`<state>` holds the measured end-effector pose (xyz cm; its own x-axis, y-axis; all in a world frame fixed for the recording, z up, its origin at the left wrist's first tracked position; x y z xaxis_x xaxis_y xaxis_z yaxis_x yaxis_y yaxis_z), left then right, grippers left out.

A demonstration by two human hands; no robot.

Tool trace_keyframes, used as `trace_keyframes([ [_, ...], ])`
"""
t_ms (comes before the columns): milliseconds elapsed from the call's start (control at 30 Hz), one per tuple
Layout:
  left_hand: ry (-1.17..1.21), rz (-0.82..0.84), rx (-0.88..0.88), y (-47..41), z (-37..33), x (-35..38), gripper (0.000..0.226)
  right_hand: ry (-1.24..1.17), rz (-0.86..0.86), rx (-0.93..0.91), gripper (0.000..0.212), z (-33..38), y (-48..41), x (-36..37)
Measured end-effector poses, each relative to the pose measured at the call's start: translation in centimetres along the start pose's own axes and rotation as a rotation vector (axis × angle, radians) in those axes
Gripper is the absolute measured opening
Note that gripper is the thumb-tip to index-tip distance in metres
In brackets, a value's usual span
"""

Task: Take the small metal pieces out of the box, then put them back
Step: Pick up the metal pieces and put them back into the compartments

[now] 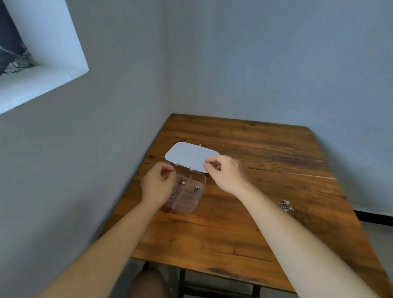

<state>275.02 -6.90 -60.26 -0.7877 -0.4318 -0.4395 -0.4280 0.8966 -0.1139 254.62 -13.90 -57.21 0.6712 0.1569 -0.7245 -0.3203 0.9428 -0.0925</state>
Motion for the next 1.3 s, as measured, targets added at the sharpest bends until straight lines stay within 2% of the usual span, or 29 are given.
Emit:
trace_keyframes([
  [233,-0.065,0.128,0.251,4.5,-5.6,8.4,0.023,0.019,-0.066,0.186,0.026,-10.3,8.4,-6.0],
  [433,-0.183,0.42,0.359,8.0,-7.4,18.5,0.041,0.086,-0.227,0.378,0.022,-19.2,14.7,-11.2],
  [600,-0.429,0.592,0.415,9.0,-8.1,25.5,0.069,0.168,-0.214,0.408,0.024,-23.3,15.9,-12.0],
  [667,-0.534,0.6,0.478,8.9,-8.3,27.3,0.065,0.194,-0.207,0.393,0.024,-23.8,15.6,-11.9],
  [800,-0.419,0.588,0.508,7.2,-8.9,28.9,0.027,0.407,-0.247,0.348,0.024,-23.4,15.0,-11.6],
  [867,-0.413,0.589,0.512,6.1,-9.3,29.5,0.019,0.467,-0.263,0.356,0.024,-23.0,14.7,-11.2],
  [1033,-0.4,0.594,0.486,2.3,-10.7,31.6,0.015,0.528,-0.299,0.329,0.023,-22.9,14.2,-10.6],
  [1200,-0.234,0.518,0.379,-1.5,-14.4,33.9,0.011,0.536,-0.333,0.305,0.021,-23.0,14.5,-10.6],
  [1300,-0.19,0.532,0.392,-3.1,-16.7,35.7,0.01,0.543,-0.335,0.314,0.02,-23.1,14.5,-10.6],
])
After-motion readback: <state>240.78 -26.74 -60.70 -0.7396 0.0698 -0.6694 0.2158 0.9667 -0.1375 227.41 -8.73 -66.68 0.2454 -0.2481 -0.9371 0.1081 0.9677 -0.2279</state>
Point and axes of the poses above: each hand's wrist, its own y-axis away from the middle knuckle, its own x-axis out of the palm, z = x × y, the point moved 5 cm from there along -y, towards the middle knuckle, and after that the axes turned 3 degrees about z, right-handed, at the moved point
